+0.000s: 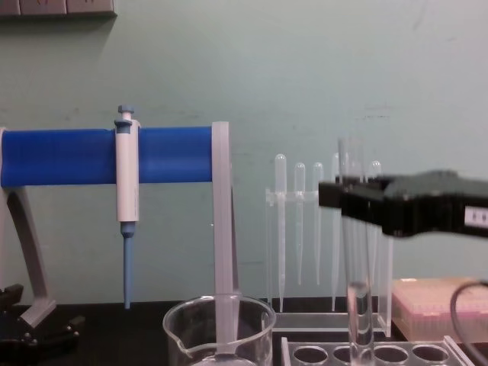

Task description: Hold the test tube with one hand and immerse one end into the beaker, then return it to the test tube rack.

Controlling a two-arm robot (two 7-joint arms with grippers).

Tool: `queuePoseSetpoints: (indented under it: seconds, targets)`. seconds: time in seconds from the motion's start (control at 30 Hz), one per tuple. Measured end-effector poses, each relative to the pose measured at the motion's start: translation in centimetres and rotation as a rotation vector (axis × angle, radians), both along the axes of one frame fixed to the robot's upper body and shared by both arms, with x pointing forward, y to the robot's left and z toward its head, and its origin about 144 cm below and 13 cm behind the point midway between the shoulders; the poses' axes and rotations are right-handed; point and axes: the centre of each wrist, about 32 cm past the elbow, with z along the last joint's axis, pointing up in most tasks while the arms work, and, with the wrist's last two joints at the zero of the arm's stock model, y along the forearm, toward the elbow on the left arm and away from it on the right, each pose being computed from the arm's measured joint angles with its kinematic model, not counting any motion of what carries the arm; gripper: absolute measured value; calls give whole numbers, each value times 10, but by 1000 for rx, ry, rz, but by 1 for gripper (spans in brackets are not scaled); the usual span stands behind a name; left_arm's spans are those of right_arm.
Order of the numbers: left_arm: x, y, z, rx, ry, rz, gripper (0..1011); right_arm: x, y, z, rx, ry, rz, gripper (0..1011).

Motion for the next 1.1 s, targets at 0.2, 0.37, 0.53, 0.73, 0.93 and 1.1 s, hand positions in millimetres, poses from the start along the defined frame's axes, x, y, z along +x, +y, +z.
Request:
queuePoseSetpoints:
  seconds: [0.2, 0.37, 0.53, 0.73, 0.93, 1.1]
  targets:
    - [0, 0, 0, 0, 0, 0, 1000, 7, -3, 19, -23, -5, -1, 225]
    - [0, 0, 0, 0, 0, 0, 1000, 9, -6, 23, -17, 3, -12, 225]
    - [0, 0, 0, 0, 0, 0, 1000, 12, -9, 20, 8, 29, -25, 225]
    - [0, 0, 0, 0, 0, 0, 1000, 12, -9, 19, 21, 39, -33, 225]
    - [0, 0, 0, 0, 0, 0, 1000, 12, -9, 20, 17, 35, -32, 226]
    - [0, 0, 0, 0, 0, 0, 1000, 12, -9, 20, 15, 34, -32, 225]
